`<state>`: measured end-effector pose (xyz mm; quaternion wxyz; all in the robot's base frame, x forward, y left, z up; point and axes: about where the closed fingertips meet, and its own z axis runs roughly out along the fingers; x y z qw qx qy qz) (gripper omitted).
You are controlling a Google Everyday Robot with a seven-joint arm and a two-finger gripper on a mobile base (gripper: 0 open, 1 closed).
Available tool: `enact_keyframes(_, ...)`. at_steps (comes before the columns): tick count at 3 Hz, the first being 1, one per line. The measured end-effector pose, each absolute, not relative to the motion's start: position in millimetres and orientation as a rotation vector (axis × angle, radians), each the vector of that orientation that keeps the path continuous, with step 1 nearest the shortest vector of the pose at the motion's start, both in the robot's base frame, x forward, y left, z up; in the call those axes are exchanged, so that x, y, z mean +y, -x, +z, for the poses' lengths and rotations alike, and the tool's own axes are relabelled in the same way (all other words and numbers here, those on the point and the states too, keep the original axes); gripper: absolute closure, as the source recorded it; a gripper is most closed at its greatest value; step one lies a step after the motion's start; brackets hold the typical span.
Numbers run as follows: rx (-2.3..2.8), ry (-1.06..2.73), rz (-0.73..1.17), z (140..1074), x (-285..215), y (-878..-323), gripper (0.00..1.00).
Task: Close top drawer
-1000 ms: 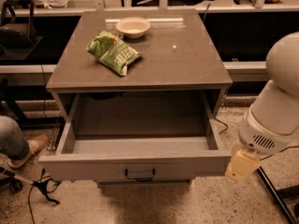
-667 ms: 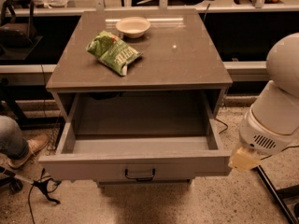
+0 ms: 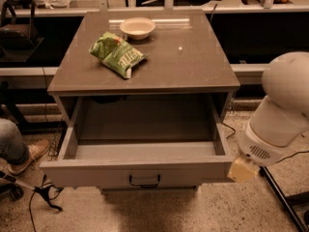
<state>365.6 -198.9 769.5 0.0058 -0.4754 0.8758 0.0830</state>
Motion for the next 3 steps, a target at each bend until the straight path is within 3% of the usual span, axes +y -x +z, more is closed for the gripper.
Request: enact_keyframes(3,2.872,1.120,0.496,647.9,-149.4,-415.6,1.00)
